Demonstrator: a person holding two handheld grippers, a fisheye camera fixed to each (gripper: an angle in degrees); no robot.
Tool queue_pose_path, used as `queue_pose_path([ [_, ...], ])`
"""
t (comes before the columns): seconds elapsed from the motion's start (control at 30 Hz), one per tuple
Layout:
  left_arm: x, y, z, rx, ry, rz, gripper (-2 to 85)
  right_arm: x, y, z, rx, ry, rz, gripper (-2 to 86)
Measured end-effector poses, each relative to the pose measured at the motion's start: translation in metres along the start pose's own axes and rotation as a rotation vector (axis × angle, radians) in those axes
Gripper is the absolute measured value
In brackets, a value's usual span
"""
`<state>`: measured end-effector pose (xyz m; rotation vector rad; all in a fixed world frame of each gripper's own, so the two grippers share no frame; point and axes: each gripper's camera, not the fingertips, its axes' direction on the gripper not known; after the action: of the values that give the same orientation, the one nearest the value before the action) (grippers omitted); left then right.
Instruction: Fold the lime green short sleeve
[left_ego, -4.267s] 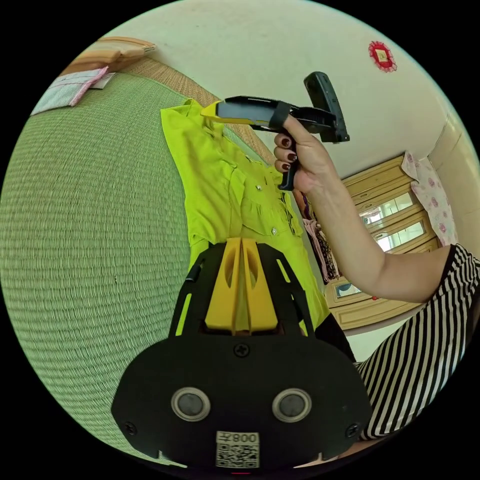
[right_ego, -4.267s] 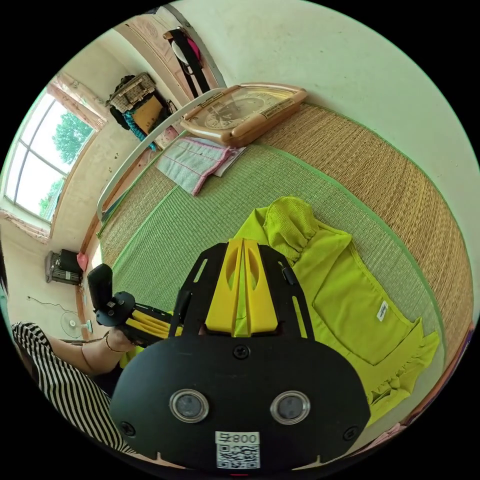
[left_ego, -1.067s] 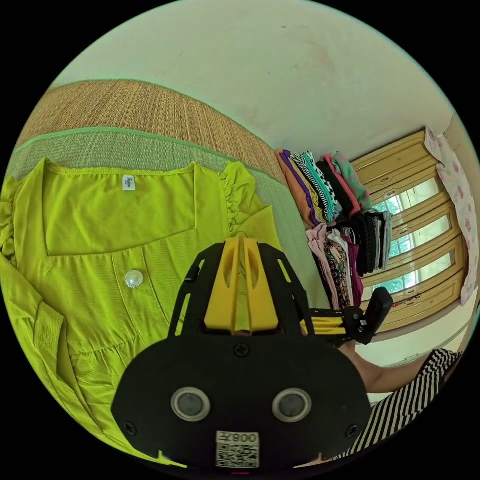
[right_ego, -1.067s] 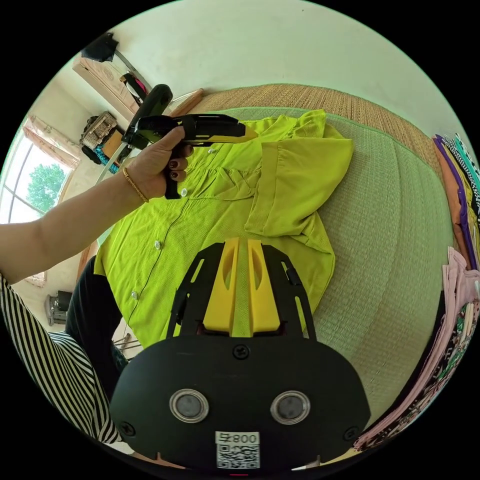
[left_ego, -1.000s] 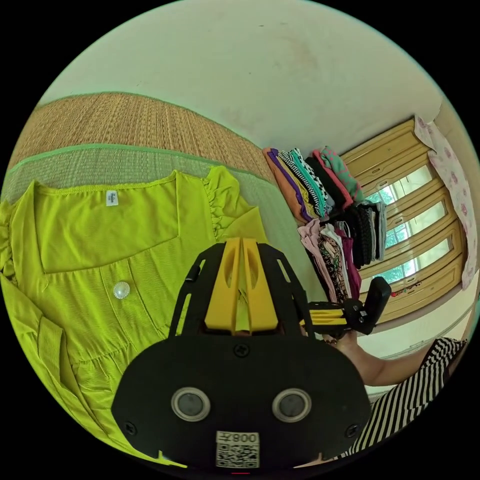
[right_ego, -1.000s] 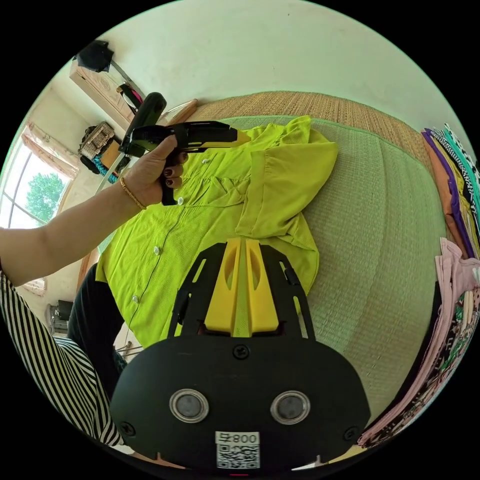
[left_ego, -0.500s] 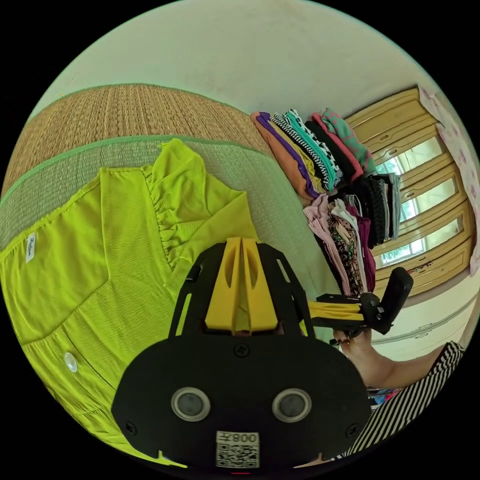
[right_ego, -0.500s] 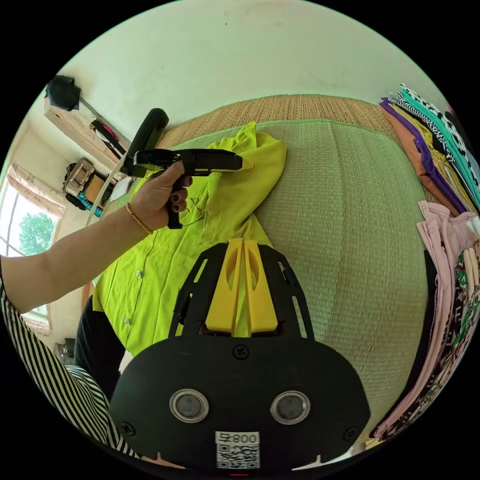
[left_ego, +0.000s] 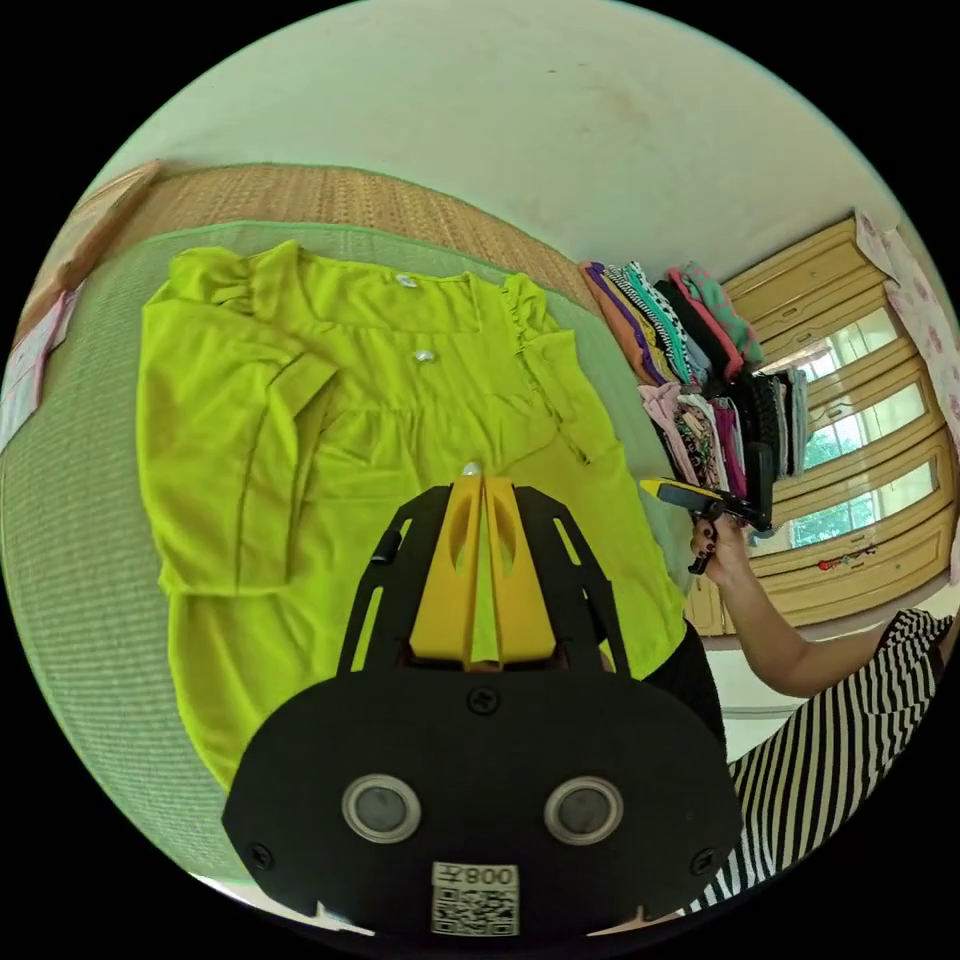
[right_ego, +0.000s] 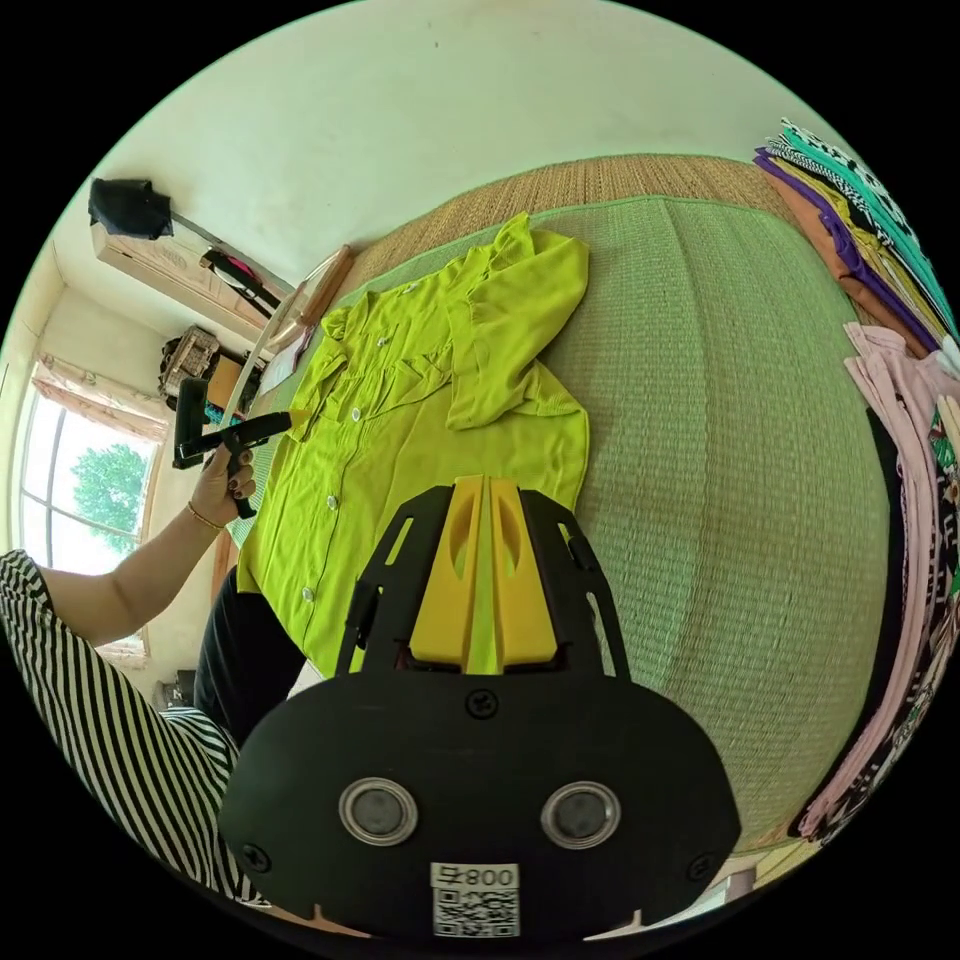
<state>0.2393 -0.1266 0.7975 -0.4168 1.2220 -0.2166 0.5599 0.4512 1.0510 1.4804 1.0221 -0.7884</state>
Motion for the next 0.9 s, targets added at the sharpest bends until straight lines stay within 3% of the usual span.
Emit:
queue_pose_path([
  [0.23, -0.048, 0.083, -0.056, -0.031, -0.254, -0.198, 0.2, -0.041, -0.056, 0.053, -0.116, 0.161, -0.086, 0.2],
  [0.63, -0.038, 0.096, -0.117, 0.028, -0.269, -0.185, 0.5, -0.035, -0.128, 0.064, -0.123, 0.171, -0.013, 0.4],
  [0.9, -0.018, 0.192, -0.21, 0.045, -0.111, -0.233, 2.0, -0.033, -0.074, 0.013, -0.119, 0.12, 0.026, 3.5],
])
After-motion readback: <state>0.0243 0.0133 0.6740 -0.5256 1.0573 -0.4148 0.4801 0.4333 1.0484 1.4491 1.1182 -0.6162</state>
